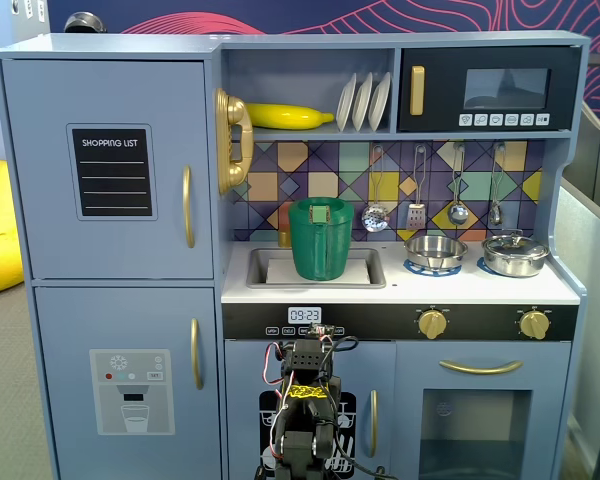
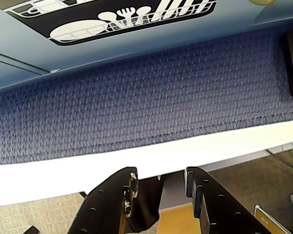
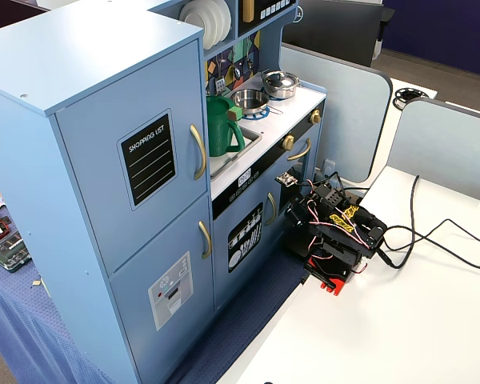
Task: Open the left cabinet door
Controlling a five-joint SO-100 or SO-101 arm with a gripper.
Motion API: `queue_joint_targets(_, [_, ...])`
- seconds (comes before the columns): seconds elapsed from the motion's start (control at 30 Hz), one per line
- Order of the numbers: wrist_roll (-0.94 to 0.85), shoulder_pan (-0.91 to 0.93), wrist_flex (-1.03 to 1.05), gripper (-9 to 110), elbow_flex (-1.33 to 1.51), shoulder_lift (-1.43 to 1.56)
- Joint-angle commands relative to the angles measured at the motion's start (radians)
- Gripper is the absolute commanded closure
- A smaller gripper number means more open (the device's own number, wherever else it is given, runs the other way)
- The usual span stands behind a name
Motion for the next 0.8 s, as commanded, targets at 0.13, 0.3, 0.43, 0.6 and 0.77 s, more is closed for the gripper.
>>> queue_joint_targets(0.13, [-0.023,0.031,0.189,100,0.002,-0.006])
queue_joint_targets(0.3, [-0.017,0.058,0.189,98,0.002,-0.006])
queue_joint_targets(0.43, [-0.032,0.026,0.175,101,0.002,-0.006])
queue_joint_targets(0.6, [0.029,-0.1,-0.091,100,-0.005,-0.009])
queue_joint_targets(0.77, [0.012,-0.304,-0.584,99,-0.057,-0.049])
